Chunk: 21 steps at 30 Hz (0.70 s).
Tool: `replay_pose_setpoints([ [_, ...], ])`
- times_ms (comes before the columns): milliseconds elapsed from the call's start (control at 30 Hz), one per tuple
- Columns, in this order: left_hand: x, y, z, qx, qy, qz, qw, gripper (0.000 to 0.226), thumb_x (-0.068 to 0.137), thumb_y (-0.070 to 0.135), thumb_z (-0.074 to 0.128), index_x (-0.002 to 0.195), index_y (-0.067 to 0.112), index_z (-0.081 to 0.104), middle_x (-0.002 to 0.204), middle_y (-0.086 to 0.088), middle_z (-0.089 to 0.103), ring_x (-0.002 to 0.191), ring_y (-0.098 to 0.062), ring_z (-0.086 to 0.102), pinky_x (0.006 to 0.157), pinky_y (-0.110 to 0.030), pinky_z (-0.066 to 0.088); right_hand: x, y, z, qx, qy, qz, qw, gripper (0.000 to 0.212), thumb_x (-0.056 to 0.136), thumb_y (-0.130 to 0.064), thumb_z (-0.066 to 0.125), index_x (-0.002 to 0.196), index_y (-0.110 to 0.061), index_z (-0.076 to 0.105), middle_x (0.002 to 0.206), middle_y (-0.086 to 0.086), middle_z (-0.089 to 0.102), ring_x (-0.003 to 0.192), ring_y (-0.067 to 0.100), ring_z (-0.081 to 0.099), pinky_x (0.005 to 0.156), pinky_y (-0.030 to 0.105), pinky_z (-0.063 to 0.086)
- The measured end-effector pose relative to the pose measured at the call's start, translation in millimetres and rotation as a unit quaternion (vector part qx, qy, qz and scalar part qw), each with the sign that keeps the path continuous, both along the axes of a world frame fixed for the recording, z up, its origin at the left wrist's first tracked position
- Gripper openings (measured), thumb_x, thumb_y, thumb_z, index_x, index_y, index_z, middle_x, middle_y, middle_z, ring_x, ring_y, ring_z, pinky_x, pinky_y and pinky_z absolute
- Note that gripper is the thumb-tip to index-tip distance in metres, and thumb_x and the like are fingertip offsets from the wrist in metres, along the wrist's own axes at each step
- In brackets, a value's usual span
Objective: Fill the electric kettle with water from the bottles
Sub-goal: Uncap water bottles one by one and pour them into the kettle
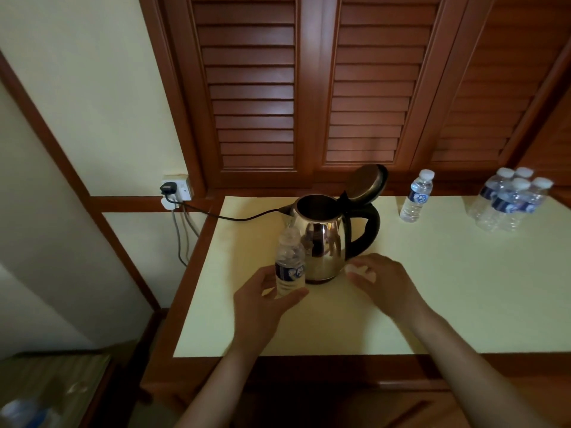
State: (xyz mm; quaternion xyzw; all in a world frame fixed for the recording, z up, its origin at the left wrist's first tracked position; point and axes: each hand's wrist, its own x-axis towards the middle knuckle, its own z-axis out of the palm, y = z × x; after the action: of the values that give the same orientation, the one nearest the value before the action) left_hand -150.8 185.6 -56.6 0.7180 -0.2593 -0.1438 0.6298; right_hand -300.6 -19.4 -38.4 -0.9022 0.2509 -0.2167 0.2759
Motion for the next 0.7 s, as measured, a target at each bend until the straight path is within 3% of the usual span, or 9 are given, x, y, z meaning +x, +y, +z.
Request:
replay_pose_setpoints([
  [100, -0.9, 1.1, 1.7, -0.005, -0.002, 0.007, 1.0, 0.046, 0.064, 0.023, 0.094, 0.102, 0.031, 0.069, 0.092, 0.015, 0.077, 0.09, 0.002, 0.071, 0.077, -0.011, 0.054, 0.5, -5.0, -31.5, -0.063, 0.034, -0.007, 0.997, 0.007, 0.09, -0.025, 0.068, 0.095, -0.026, 0.072, 0.098, -0.019, 0.063, 0.088, 0.005, 0.058, 0.075, 0.003, 0.033],
  [167, 0.9, 1.6, 1.4, 0.0, -0.006, 0.011, 1.0, 0.048, 0.065, 0.024, 0.094, 0.106, 0.029, 0.071, 0.094, 0.017, 0.076, 0.092, 0.001, 0.071, 0.08, -0.014, 0.056, 3.6, -7.0, -49.0, -0.085, 0.046, -0.006, 0.995, 0.007, 0.088, -0.026, 0.067, 0.093, -0.023, 0.071, 0.097, -0.013, 0.067, 0.092, 0.013, 0.063, 0.077, 0.008, 0.037],
  [267, 5.5, 2.7, 2.5, 0.002, -0.014, 0.022, 1.0, 0.051, 0.065, 0.026, 0.094, 0.112, 0.025, 0.072, 0.096, 0.016, 0.077, 0.093, 0.002, 0.071, 0.081, -0.016, 0.057, 4.3, -8.6, -70.6, -0.1, 0.027, -0.028, 0.994, 0.029, 0.088, -0.027, 0.07, 0.114, -0.015, 0.07, 0.113, 0.0, 0.071, 0.111, 0.02, 0.063, 0.092, 0.025, 0.047],
  [367, 13.0, 2.3, 9.3, 0.007, -0.052, 0.043, 0.998, 0.05, 0.066, 0.027, 0.093, 0.112, 0.024, 0.072, 0.096, 0.013, 0.077, 0.09, 0.005, 0.07, 0.074, -0.01, 0.054, 1.3, -5.3, -75.6, -0.09, 0.015, -0.031, 0.995, 0.038, 0.092, -0.03, 0.066, 0.126, -0.012, 0.065, 0.126, 0.004, 0.067, 0.128, 0.022, 0.054, 0.101, 0.037, 0.048],
  [467, 24.8, 0.7, 22.3, 0.025, -0.105, 0.051, 0.993, 0.05, 0.067, 0.032, 0.091, 0.112, 0.028, 0.071, 0.096, 0.017, 0.075, 0.088, 0.006, 0.069, 0.073, -0.007, 0.052, 1.1, -5.1, -73.6, -0.09, 0.004, -0.036, 0.995, 0.037, 0.091, -0.029, 0.067, 0.124, -0.012, 0.066, 0.125, 0.003, 0.068, 0.128, 0.022, 0.055, 0.101, 0.037, 0.048],
  [600, 41.1, -1.9, 43.0, 0.033, -0.179, 0.041, 0.983, 0.043, 0.069, 0.038, 0.087, 0.107, 0.04, 0.067, 0.089, 0.014, 0.073, 0.085, -0.002, 0.069, 0.075, -0.016, 0.057, 1.9, -4.3, -71.7, -0.106, -0.003, -0.038, 0.994, 0.039, 0.092, -0.037, 0.058, 0.12, -0.013, 0.068, 0.121, 0.002, 0.07, 0.123, 0.02, 0.058, 0.098, 0.034, 0.05],
  [700, 55.9, -5.7, 55.7, 0.013, -0.191, 0.036, 0.981, 0.046, 0.068, 0.031, 0.09, 0.11, 0.035, 0.07, 0.093, 0.022, 0.072, 0.089, 0.005, 0.069, 0.079, -0.018, 0.058, 2.1, -5.4, -72.7, -0.114, -0.004, -0.041, 0.993, 0.037, 0.091, -0.034, 0.063, 0.12, -0.013, 0.068, 0.12, 0.002, 0.07, 0.122, 0.02, 0.059, 0.098, 0.034, 0.049],
])
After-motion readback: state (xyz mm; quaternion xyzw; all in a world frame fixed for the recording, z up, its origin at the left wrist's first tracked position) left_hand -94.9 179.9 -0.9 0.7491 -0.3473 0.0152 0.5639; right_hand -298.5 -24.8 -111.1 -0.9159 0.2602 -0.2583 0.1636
